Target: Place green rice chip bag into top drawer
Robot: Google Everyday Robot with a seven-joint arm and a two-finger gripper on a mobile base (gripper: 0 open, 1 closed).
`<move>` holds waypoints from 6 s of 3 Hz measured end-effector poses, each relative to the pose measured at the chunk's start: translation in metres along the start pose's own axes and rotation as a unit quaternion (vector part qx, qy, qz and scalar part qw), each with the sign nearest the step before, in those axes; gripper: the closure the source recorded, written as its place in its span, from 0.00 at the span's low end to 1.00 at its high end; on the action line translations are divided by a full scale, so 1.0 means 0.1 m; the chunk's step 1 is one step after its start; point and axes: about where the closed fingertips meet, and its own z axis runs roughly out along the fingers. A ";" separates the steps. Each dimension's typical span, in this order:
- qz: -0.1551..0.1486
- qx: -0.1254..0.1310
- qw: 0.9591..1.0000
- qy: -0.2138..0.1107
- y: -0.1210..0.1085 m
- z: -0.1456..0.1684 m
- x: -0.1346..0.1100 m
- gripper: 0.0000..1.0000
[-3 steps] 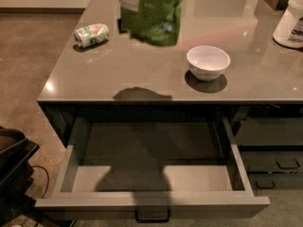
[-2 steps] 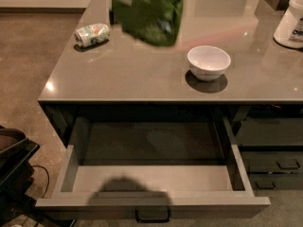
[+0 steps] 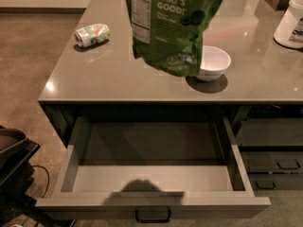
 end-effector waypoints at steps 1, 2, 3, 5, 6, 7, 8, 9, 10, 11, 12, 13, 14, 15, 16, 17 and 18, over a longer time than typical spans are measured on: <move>-0.001 0.000 1.000 0.000 0.00 0.00 -0.01 1.00; -0.001 0.000 1.000 0.000 0.00 0.00 -0.01 1.00; -0.001 0.000 1.000 0.000 0.00 0.00 -0.01 1.00; -0.001 0.000 1.000 0.000 0.00 0.00 -0.01 1.00; -0.001 0.000 1.000 0.000 0.01 0.00 -0.01 1.00; 0.023 0.000 1.000 -0.010 0.14 0.08 0.14 1.00; 0.071 0.010 0.997 -0.029 0.35 0.19 0.45 1.00; 0.086 0.008 0.996 -0.033 0.47 0.24 0.48 1.00; 0.086 0.008 0.996 -0.033 0.47 0.24 0.48 1.00; 0.113 0.007 0.993 -0.034 0.63 0.36 0.70 1.00; 0.168 0.003 0.986 -0.022 0.92 0.62 1.22 1.00; 0.212 -0.008 0.977 -0.002 1.16 0.83 1.70 1.00; 0.241 -0.017 0.970 0.015 1.35 1.00 2.06 1.00; 0.261 -0.017 0.965 0.030 1.47 1.10 2.32 1.00; 0.273 -0.014 0.961 0.036 1.56 1.19 2.50 0.86; 0.273 -0.013 0.961 0.037 1.56 1.19 2.51 0.63; 0.273 -0.013 0.961 0.037 1.56 1.19 2.51 0.40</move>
Offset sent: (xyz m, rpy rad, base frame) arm -0.0223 -0.0237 -0.0958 0.1927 0.2068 -0.0919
